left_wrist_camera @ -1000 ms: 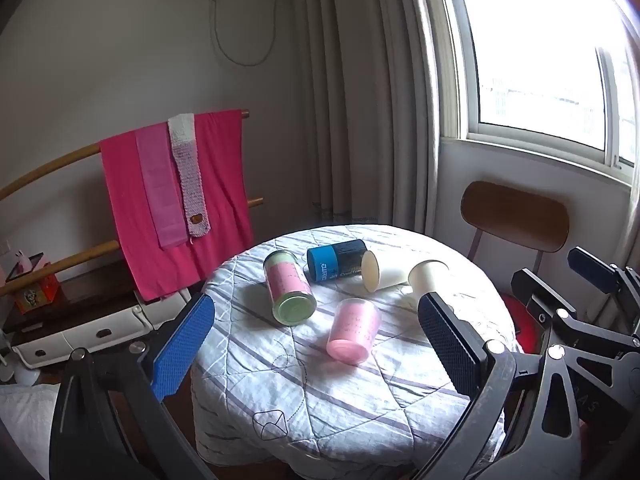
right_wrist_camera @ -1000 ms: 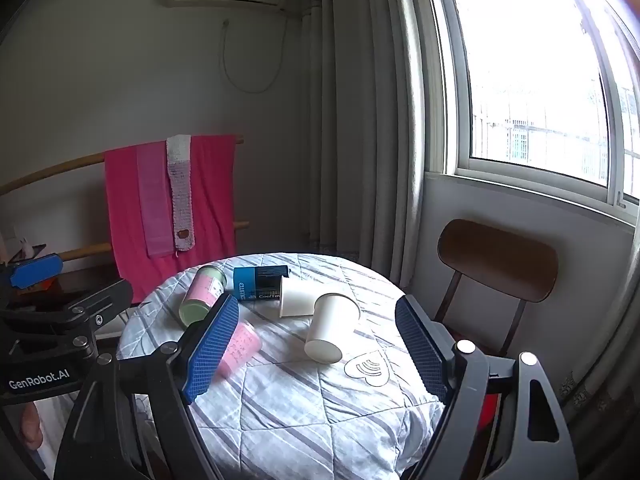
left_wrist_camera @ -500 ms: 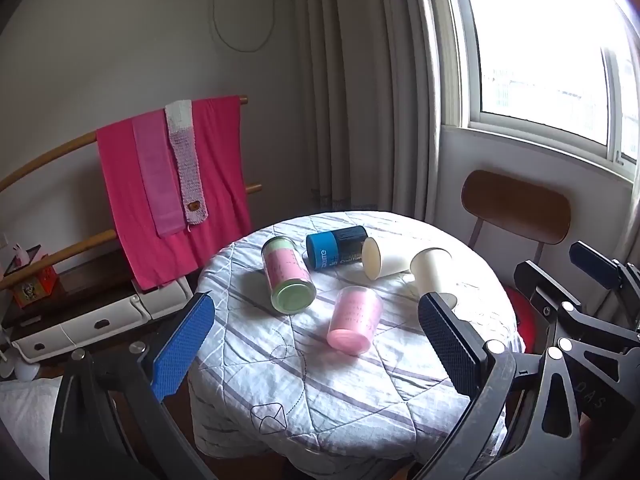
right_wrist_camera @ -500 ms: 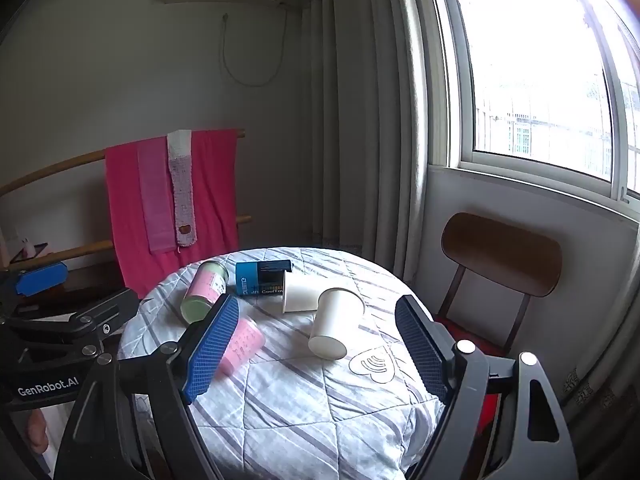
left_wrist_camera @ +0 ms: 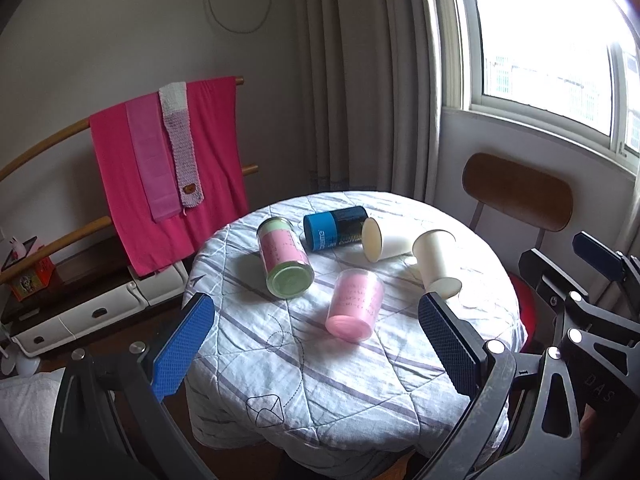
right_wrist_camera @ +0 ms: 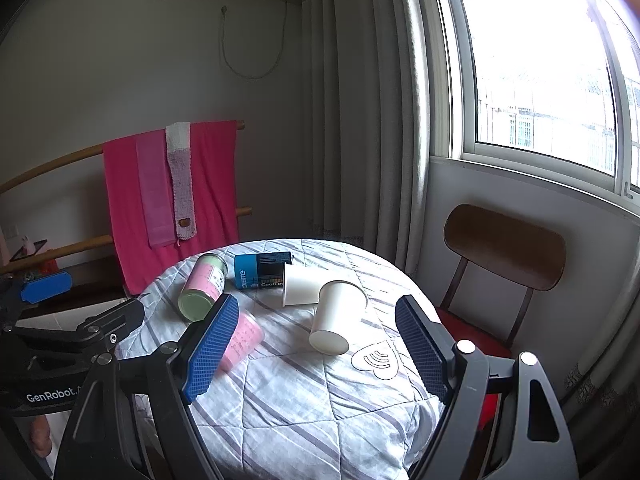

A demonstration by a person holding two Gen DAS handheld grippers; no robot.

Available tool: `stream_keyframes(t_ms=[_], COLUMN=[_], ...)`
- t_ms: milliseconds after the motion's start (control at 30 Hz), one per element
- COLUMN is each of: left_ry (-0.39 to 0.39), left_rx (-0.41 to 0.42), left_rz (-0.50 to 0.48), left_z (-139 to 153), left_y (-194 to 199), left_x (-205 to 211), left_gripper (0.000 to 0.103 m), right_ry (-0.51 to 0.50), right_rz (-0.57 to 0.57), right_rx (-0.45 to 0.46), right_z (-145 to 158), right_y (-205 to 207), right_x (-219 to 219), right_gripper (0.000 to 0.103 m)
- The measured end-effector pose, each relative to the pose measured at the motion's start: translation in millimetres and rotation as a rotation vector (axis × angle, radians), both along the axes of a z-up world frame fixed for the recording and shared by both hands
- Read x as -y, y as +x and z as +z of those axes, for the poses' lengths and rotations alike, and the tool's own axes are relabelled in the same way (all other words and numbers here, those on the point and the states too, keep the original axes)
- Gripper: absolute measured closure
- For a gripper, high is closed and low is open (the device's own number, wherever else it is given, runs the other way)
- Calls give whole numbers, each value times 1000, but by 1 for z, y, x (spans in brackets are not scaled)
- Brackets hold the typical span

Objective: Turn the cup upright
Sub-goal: 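Move the right tool toward the pink translucent cup lying on its side, then grasp the pink cup's rim with the right gripper and lift it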

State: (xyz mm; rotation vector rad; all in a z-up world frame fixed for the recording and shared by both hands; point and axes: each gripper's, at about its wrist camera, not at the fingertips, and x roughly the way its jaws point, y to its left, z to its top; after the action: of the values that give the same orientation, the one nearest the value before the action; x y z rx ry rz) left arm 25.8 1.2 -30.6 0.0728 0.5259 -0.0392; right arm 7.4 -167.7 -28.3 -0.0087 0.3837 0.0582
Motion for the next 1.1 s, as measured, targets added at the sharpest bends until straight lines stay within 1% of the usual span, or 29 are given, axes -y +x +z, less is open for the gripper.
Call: stream_keyframes(t_ms=[100,333,600,800,1100], left_ry=[8,1,10,27,62], left_rx=[-15,-34,-101,-164,-260], left_rz=[2,-1,-14,-38,-54], left_z=[-4,-8,-23,-43,-77], left_y=[4,12,31,51,88], left_x=[3,1,5,16,26], left_gripper=[0,0,0,0,0], right_ry=[-1,3,9,21,50], right_rz=[-2,-6,-21,-31,-24], right_rx=[-22,-42,-77,-115,-194], right_z=[-3,-5,-11,-20,-43], right_y=[4,12,23,35,61], right_x=[0,5,9,17,24], right_gripper=[21,21,21,21,21])
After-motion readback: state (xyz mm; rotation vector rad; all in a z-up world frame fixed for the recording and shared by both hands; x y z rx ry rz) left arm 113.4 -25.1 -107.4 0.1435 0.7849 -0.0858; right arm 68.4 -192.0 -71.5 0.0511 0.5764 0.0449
